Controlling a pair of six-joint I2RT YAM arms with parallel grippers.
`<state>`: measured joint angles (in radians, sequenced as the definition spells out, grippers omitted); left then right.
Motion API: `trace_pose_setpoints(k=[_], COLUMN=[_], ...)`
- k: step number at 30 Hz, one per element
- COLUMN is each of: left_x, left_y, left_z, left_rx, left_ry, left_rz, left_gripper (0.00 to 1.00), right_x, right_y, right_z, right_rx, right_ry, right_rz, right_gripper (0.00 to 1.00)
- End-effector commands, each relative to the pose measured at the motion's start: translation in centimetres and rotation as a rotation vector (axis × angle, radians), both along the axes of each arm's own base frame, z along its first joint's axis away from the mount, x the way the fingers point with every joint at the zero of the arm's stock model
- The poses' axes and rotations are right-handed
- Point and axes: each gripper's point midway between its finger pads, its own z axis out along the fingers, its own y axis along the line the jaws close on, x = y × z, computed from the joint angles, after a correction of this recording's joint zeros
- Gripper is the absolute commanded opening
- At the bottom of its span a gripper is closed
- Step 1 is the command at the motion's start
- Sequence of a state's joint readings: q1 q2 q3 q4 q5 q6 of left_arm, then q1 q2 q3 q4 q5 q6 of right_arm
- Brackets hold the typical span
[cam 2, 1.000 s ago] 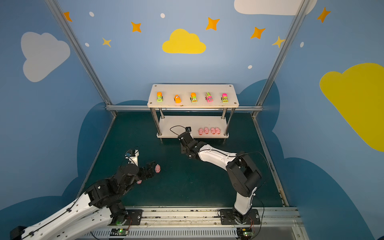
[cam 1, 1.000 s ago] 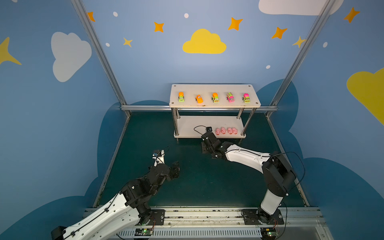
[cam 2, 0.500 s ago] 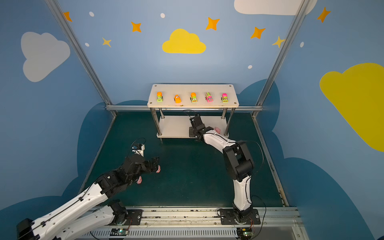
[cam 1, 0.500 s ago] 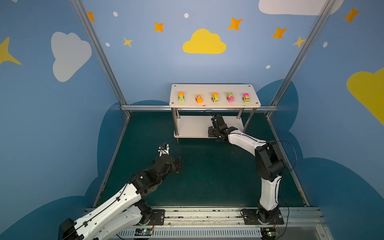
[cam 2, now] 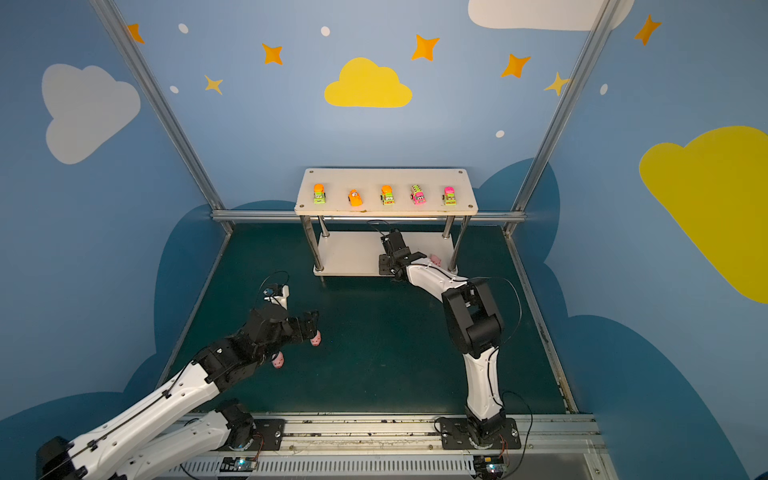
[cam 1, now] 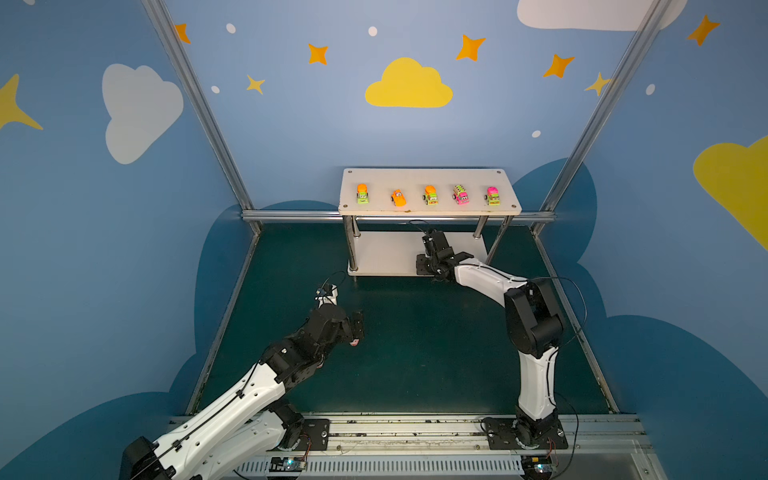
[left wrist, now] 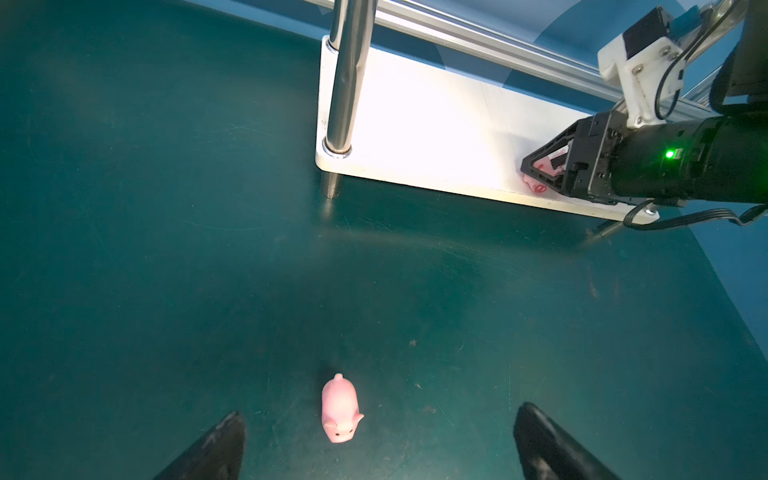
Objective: Place and organize the plastic toys onto the shelf
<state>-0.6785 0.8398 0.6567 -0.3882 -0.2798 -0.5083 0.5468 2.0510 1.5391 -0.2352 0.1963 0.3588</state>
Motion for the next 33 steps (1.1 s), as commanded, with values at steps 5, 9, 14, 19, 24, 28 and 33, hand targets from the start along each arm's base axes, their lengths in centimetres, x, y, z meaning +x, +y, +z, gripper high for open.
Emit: trace_pose_setpoints(k=[5,9,14,19,24,28,33], left_x=[-0.4,-0.7,-1.0,-1.3,-1.8,-2.2,-2.8], left_y=[0.5,0.9,1.4,1.6,2.0,2.5,3.1], left_z=[0.4,0.7,0.9,1.0,1.5,1.6,1.3], left_rx=[-0.015,-0.023,-0.037,-0.048,-0.057,-0.070,-0.084], left_ry=[-0.023,-0.035,-0.048,-0.053,-0.062,-0.070,-0.053], left_rz=[0.001,0.008,0.018,0.023,0.027,0.042,0.058], left_gripper=[1.00,1.00,1.00,1.00,1.00,1.00,1.00], right_x=[0.4,0.2,0.0,-0.3,-0.7,-1.1,-1.9], right_y=[0.3,0.7,1.0,1.0,1.3,1.3,1.3], right_z=[1.0,2.0,3.4,4.1,4.9,5.5,6.0], right_rx=[0.009,0.023,0.039,0.038,0.030,0.023,0.026], right_ry=[-0.008,-0.022,-0.043,-0.051,-0.073,-0.082,-0.082], right_rz=[0.006,0.016,0.027,0.031,0.045,0.049,0.051], right_gripper=[0.46,0.48,0.50,0.51,0.56,0.59,0.66])
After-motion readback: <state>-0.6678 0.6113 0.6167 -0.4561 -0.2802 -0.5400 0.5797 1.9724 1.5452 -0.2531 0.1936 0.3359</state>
